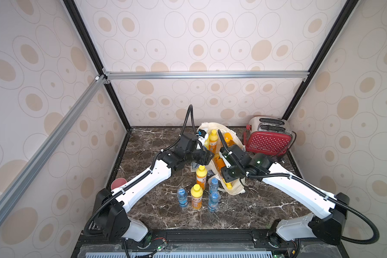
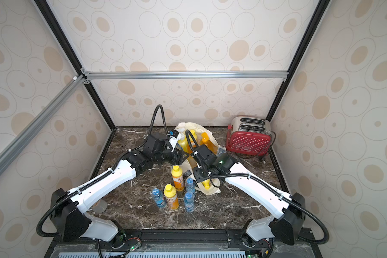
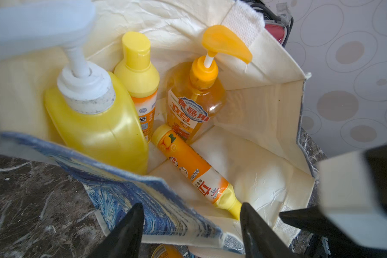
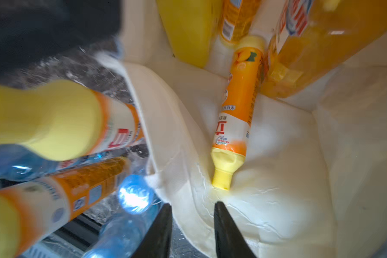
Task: Pack dish soap into the shopping bag
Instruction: Pick up the bottle of dish soap from the shopping bag.
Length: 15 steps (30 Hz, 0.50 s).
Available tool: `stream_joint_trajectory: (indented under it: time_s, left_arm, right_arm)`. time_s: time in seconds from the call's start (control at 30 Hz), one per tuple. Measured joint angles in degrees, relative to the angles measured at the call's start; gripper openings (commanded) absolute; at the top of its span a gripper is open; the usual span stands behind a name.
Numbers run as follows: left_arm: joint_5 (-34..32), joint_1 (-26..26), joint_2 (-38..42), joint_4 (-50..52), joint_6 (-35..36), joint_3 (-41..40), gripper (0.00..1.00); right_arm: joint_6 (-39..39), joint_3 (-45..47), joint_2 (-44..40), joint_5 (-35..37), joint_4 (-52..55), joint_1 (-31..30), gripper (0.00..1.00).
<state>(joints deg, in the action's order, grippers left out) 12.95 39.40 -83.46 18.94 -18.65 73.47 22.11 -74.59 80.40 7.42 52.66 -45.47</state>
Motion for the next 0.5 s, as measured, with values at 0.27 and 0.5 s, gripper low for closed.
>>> stream_joint_trajectory:
  time_s: [0.27, 0.5]
  left_arm:
    - [-0.9, 0.2, -1.1, 0.5, 0.0, 0.2, 0.64]
    - [-1.5, 0.2, -2.4, 0.9, 0.2, 0.4, 0.49]
  right_arm:
    - [1.3, 7.4, 2.1, -0.1, -2.5, 3.9, 0.34]
    - [2.3, 11.9, 4.3, -2.5, -5.1, 3.9, 0.4]
